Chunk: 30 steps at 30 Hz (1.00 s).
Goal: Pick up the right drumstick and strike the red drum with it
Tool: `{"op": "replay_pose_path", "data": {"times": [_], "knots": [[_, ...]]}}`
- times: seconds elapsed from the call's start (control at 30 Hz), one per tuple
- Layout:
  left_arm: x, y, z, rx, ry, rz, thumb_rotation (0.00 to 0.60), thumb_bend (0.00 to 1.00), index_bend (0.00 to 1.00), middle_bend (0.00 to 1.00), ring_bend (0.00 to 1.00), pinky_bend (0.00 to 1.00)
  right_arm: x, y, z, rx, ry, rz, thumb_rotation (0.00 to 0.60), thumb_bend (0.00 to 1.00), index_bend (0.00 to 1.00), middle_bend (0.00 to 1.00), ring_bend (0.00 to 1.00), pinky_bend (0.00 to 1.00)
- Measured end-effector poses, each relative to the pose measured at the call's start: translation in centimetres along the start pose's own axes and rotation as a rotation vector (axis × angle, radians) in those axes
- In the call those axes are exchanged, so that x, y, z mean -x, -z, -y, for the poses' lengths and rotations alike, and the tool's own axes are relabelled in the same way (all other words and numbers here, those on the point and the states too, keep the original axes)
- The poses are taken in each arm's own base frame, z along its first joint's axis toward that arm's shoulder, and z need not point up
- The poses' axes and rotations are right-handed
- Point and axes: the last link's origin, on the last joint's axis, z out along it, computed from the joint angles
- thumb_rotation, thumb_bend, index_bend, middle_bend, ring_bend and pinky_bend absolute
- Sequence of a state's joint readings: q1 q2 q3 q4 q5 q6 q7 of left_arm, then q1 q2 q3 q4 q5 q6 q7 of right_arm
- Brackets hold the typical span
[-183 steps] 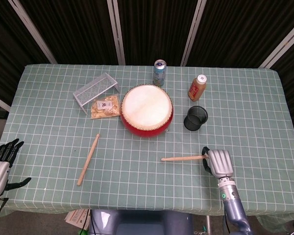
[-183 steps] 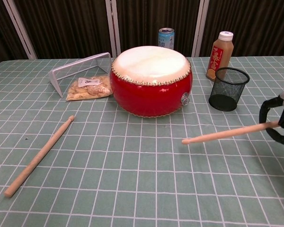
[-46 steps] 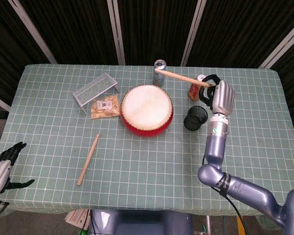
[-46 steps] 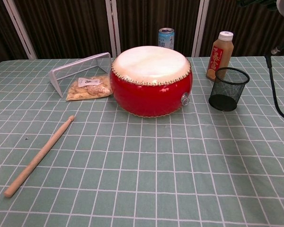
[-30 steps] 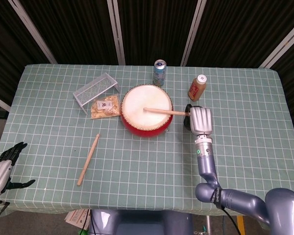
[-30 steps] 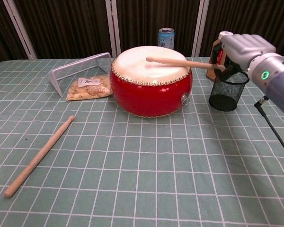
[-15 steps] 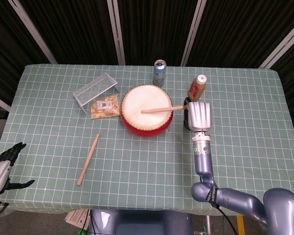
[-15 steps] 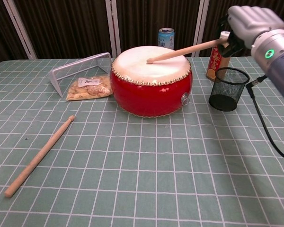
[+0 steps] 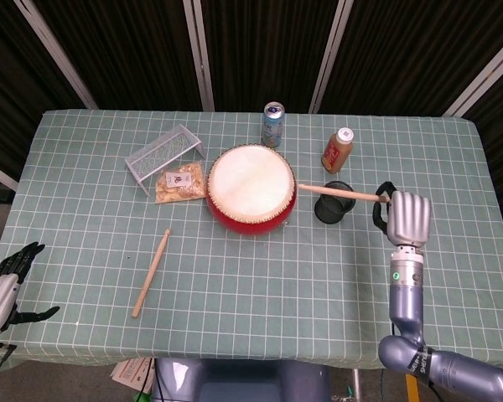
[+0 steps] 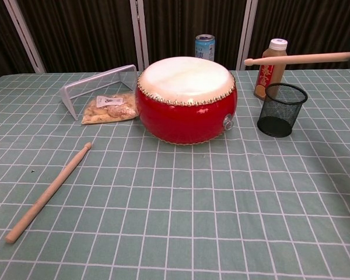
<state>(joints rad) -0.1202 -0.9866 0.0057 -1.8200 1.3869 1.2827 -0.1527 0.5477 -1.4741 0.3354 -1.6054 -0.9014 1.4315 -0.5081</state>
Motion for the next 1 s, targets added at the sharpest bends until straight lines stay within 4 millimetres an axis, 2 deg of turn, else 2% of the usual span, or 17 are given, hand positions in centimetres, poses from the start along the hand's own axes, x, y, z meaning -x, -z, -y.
{"op": "replay_pose_path", "data": {"times": [0.27, 0.57, 0.7, 0.9, 1.0], "knots": [[0.0, 0.1, 0.0, 0.010, -0.014, -0.018, 0.600, 0.00, 0.00, 0.00, 0.00, 0.00, 0.6, 2.8, -2.6, 0.015, 0.037, 0.079, 0.600, 0.59, 0.93, 0.99, 1.00, 0.99], [0.0, 0.4, 0.1, 0.019, -0.022, -0.031, 0.600, 0.00, 0.00, 0.00, 0.00, 0.00, 3.2, 7.1, -4.6, 0.027, 0.116, 0.223, 0.600, 0.58, 0.93, 0.99, 1.00, 0.99], [0.0, 0.3, 0.1, 0.017, -0.021, -0.029, 0.600, 0.00, 0.00, 0.00, 0.00, 0.00, 4.6, 8.4, -4.6, 0.024, 0.138, 0.273, 0.600, 0.58, 0.93, 0.99, 1.00, 0.99], [0.0, 0.4, 0.1, 0.027, -0.035, -0.045, 0.600, 0.00, 0.00, 0.00, 0.00, 0.00, 6.1, 9.5, -3.5, 0.028, 0.106, 0.311, 0.600, 0.58, 0.93, 0.99, 1.00, 0.97], [0.0, 0.4, 0.1, 0.032, -0.039, -0.055, 0.600, 0.00, 0.00, 0.00, 0.00, 0.00, 6.6, 9.9, -3.0, 0.026, 0.102, 0.316, 0.600, 0.58, 0.84, 0.96, 0.99, 0.89]]}}
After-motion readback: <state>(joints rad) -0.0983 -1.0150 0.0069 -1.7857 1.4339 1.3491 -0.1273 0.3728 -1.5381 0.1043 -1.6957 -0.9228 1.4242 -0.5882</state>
